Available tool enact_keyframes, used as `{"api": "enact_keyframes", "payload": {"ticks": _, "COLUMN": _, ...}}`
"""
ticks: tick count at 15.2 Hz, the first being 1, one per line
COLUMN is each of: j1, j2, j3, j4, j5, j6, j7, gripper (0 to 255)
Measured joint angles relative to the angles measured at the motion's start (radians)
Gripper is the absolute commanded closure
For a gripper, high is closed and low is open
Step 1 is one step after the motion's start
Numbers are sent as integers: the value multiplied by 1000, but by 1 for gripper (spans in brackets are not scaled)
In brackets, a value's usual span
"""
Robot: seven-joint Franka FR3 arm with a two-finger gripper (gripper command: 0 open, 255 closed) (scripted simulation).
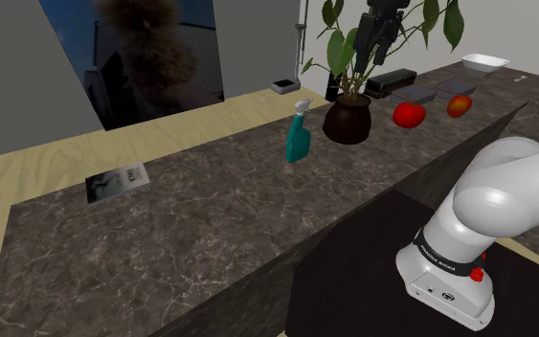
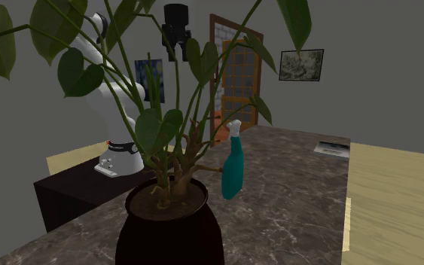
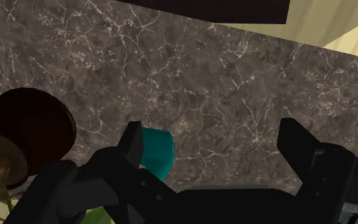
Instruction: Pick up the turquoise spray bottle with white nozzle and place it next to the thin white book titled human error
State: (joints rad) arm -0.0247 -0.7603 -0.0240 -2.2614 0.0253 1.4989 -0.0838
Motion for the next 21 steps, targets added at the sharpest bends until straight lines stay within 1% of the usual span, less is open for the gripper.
{"api": "enact_keyframes", "payload": {"ticks": 1, "j1": 0, "j2": 0, "j3": 0, "j4": 0, "j5": 0, "j6": 0, "j7": 0, "gripper": 0}}
{"api": "enact_keyframes", "payload": {"ticks": 2, "j1": 4, "j2": -5, "j3": -16, "j4": -15, "j5": -5, "j6": 15, "j7": -27, "gripper": 0}}
{"api": "enact_keyframes", "payload": {"ticks": 4, "j1": 19, "j2": -19, "j3": -62, "j4": -62, "j5": -16, "j6": 68, "j7": -116, "gripper": 0}}
{"api": "enact_keyframes", "payload": {"ticks": 8, "j1": 53, "j2": -27, "j3": -197, "j4": -169, "j5": -48, "j6": 209, "j7": -349, "gripper": 0}}
{"api": "enact_keyframes", "payload": {"ticks": 13, "j1": 121, "j2": 39, "j3": -374, "j4": -241, "j5": -59, "j6": 389, "j7": -655, "gripper": 0}}
{"api": "enact_keyframes", "payload": {"ticks": 15, "j1": 166, "j2": 102, "j3": -454, "j4": -241, "j5": -46, "j6": 462, "j7": -785, "gripper": 0}}
{"api": "enact_keyframes", "payload": {"ticks": 17, "j1": 216, "j2": 159, "j3": -534, "j4": -228, "j5": -23, "j6": 514, "j7": -919, "gripper": 0}}
{"api": "enact_keyframes", "payload": {"ticks": 19, "j1": 279, "j2": 234, "j3": -624, "j4": -203, "j5": 15, "j6": 562, "j7": -1066, "gripper": 0}}
{"api": "enact_keyframes", "payload": {"ticks": 21, "j1": 354, "j2": 309, "j3": -710, "j4": -188, "j5": 73, "j6": 612, "j7": -1212, "gripper": 0}}
